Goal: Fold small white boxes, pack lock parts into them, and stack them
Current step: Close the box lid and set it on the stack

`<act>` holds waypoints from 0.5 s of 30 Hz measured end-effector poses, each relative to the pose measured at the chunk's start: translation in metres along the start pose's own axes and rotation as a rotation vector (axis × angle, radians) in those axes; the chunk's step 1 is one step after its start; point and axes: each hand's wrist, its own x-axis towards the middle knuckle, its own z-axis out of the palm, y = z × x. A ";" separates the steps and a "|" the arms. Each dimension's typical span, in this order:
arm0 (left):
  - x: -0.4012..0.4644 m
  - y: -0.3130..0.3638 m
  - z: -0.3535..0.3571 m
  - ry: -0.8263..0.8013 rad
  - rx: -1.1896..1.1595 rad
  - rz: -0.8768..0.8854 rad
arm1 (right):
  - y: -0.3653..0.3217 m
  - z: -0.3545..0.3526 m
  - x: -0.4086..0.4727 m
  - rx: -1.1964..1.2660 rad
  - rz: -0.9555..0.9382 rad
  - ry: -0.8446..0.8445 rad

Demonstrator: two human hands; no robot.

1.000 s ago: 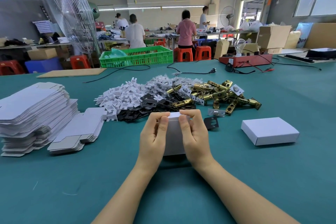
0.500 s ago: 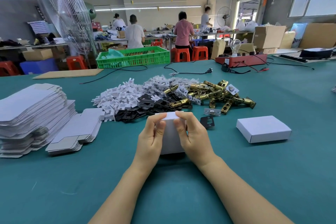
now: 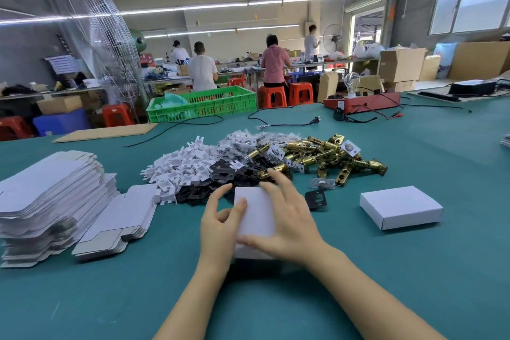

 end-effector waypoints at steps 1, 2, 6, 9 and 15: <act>0.002 0.000 -0.002 0.007 0.023 -0.025 | -0.001 -0.002 -0.001 -0.050 -0.032 -0.113; 0.003 0.000 -0.003 -0.006 0.051 -0.054 | -0.001 -0.003 -0.003 -0.087 -0.054 -0.218; 0.006 0.002 -0.004 -0.102 0.079 -0.147 | -0.002 -0.010 -0.008 -0.189 -0.008 -0.327; 0.003 0.006 -0.003 -0.128 0.025 -0.242 | -0.012 -0.021 -0.003 -0.170 0.166 -0.353; 0.001 0.003 0.002 -0.210 0.061 -0.270 | 0.001 -0.082 -0.008 -0.134 0.636 -0.300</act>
